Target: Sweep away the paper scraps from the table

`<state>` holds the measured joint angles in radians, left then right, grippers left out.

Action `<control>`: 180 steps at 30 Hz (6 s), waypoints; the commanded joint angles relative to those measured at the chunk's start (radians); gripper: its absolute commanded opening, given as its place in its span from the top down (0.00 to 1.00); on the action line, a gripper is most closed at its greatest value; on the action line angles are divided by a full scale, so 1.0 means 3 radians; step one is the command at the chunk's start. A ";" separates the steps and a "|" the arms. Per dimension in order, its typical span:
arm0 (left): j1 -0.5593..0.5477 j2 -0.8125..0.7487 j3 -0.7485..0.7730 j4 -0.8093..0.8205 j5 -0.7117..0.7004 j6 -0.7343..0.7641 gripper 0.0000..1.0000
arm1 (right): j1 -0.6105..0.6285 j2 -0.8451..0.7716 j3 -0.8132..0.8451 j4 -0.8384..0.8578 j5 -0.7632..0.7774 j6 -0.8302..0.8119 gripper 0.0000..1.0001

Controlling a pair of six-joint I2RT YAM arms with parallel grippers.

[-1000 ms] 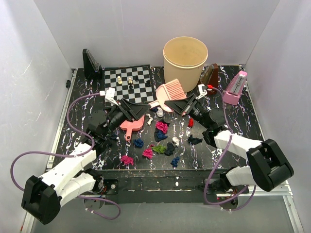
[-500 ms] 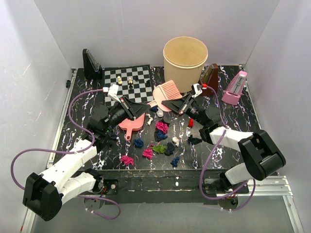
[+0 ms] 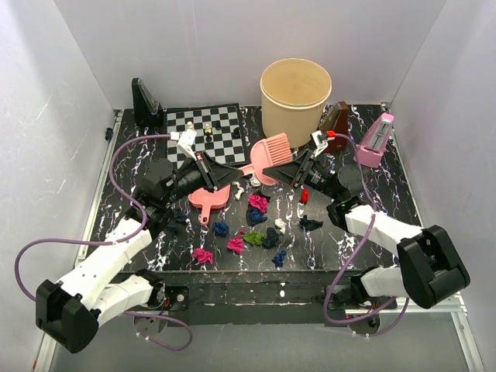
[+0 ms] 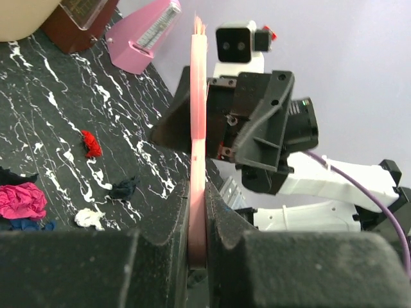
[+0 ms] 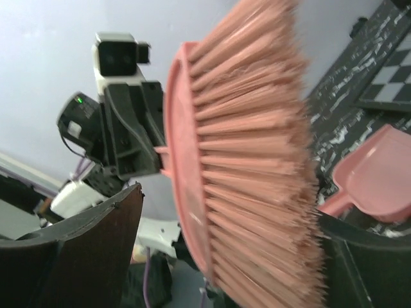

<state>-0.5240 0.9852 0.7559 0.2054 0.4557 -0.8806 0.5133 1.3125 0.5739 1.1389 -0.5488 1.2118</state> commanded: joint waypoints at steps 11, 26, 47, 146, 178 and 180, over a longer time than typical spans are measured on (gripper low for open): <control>-0.0002 0.0101 0.0211 -0.0322 0.0915 0.0001 1.00 | -0.0335 -0.0136 0.0347 -0.0509 -0.1607 -0.0435 0.42; -0.0002 0.0173 0.0139 -0.0087 0.0721 -0.0046 0.86 | -0.0315 0.0140 0.0199 0.0325 -0.1633 0.0108 0.98; -0.0002 0.0076 0.0190 -0.0449 0.0930 0.0082 0.60 | -0.0335 0.0074 0.0372 -0.0140 -0.1724 -0.0107 0.99; 0.0059 -0.1638 0.0639 -0.4376 -0.4418 -0.0318 1.00 | 0.2139 0.2615 0.4151 -0.5535 0.3307 -0.1422 0.17; 0.0059 -0.1801 0.0523 -0.3830 -0.4138 0.1089 1.00 | 0.2109 0.1788 0.3636 -0.5560 0.3716 -0.1942 0.99; 0.0059 -0.1806 0.0518 -0.3733 -0.3954 0.1166 1.00 | 0.2048 0.1522 0.3406 -0.5591 0.3726 -0.2141 0.99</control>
<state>-0.5091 0.4351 0.9222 -0.9909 -0.8318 -0.5907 1.1526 1.9656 1.6695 -0.5724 0.4976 0.7227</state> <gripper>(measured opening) 0.075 0.317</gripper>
